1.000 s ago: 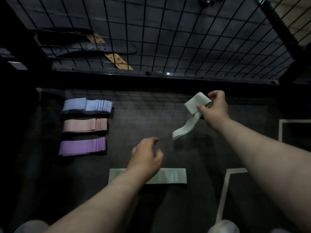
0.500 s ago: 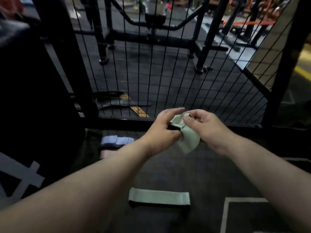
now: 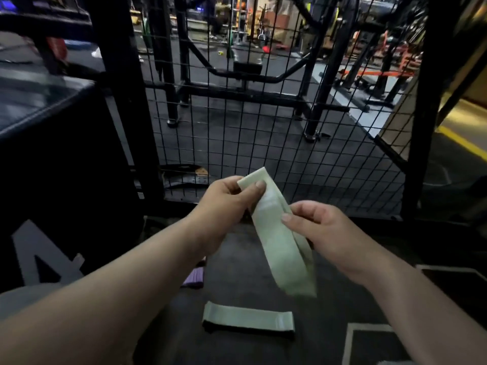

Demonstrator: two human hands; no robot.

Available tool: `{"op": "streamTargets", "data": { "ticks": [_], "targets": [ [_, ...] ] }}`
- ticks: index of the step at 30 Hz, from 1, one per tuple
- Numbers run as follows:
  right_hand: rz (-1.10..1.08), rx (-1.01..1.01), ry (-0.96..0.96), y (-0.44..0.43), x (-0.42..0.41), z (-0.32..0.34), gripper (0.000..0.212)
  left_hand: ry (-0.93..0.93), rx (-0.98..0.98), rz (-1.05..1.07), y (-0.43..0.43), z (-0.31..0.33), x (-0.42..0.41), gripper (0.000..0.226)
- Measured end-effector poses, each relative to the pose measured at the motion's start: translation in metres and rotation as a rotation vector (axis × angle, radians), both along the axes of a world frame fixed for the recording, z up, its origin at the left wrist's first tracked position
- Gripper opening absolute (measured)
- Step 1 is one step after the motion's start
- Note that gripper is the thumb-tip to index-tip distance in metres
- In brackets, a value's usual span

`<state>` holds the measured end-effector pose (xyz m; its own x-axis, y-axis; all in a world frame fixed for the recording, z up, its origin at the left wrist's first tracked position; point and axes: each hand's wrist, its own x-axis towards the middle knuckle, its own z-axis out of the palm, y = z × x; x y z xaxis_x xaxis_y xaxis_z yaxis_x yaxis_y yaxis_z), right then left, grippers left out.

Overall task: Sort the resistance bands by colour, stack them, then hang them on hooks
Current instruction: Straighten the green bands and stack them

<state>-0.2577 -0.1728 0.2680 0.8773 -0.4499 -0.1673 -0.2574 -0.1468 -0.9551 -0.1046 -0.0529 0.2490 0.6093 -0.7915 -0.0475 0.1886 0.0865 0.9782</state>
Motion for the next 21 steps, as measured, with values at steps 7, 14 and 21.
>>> {"op": "streamTargets", "data": {
  "ticks": [7, 14, 21],
  "targets": [
    [0.041, -0.02, -0.082, 0.008, 0.012, -0.009, 0.019, 0.155, 0.002, -0.076, -0.004, -0.01, -0.008, 0.025],
    [-0.108, 0.037, -0.223, 0.007, 0.033, -0.017, 0.023, 0.413, 0.043, -0.11, -0.019, -0.016, -0.006, 0.041],
    [-0.135, -0.13, -0.198, 0.002, 0.03, -0.007, 0.014, 0.171, 0.053, -0.192, -0.015, -0.018, -0.015, 0.036]
  ]
}}
